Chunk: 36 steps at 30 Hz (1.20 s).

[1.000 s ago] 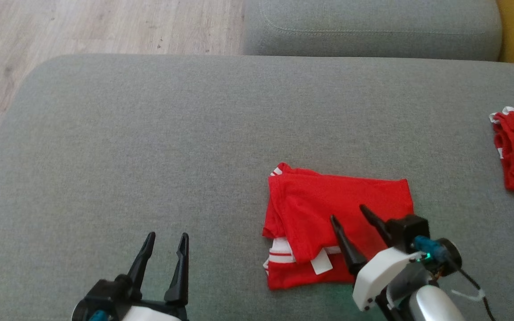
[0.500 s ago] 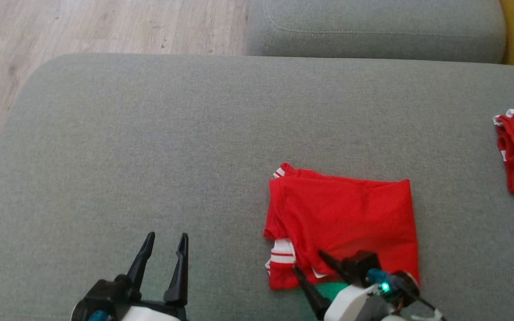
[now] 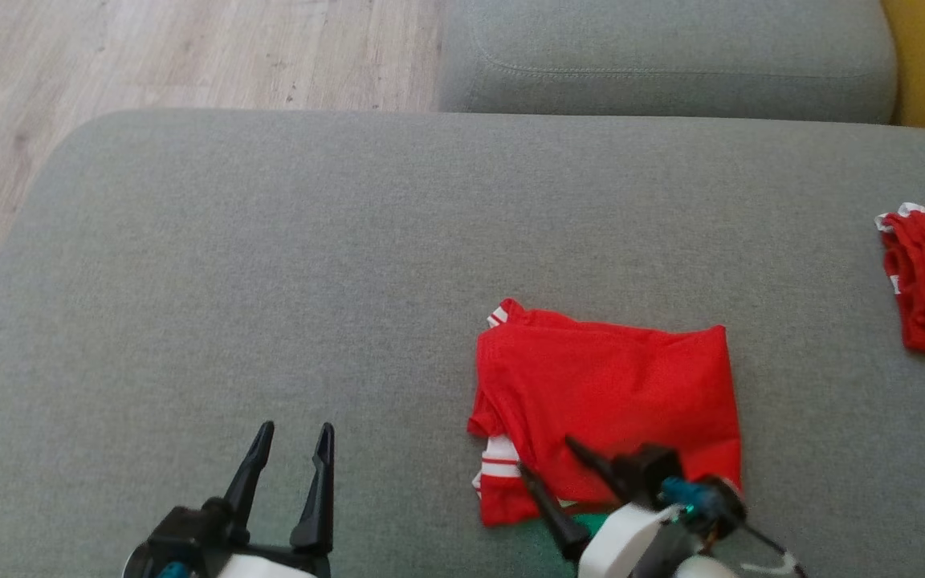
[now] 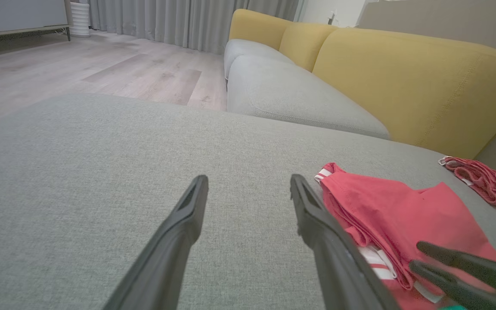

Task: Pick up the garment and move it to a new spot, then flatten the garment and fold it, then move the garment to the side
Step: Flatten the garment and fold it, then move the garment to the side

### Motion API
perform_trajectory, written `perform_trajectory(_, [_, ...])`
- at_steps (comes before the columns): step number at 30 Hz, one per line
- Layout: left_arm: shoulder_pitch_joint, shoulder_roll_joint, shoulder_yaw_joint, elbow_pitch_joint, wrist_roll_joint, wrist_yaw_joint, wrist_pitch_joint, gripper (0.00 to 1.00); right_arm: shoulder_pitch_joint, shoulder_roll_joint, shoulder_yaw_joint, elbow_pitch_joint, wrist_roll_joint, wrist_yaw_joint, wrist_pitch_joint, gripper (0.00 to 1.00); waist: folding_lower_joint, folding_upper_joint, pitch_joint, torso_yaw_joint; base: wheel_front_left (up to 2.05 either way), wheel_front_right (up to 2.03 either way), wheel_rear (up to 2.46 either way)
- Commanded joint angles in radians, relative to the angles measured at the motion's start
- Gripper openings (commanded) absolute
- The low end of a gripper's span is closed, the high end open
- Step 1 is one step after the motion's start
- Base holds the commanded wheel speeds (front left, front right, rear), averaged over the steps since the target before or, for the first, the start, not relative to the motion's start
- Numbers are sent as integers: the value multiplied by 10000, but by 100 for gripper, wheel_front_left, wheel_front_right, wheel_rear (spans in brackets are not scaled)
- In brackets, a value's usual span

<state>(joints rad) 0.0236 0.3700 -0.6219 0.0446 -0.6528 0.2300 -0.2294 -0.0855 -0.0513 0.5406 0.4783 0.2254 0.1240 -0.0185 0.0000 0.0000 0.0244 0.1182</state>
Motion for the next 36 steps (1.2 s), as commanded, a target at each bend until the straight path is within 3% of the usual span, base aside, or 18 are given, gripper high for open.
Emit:
perform_trajectory(1, [-312, 200, 254, -351, -86, 94, -34, 100, -365, 11, -120, -514, -104, 67, -197, 100, 0, 0, -51, -48, 0, 0, 0])
perform_trajectory(13, [-326, 89, 195, -260, -125, 129, -59, 100, 657, 11, -3000, -3082, -665, 67, -113, 100, 0, 0, -371, -528, 0, 0, 0])
perform_trajectory(21, [-265, 36, 358, 3, -191, 103, -157, 100, 1335, 11, -4407, -4284, -728, 67, 69, 100, 0, 0, -534, -678, 0, 0, 0])
perform_trajectory(36, [308, -54, 940, 158, -184, 142, -299, 100, 1937, 11, -5088, -4892, -561, 67, 103, 100, 0, 0, -745, -695, 0, 0, 0])
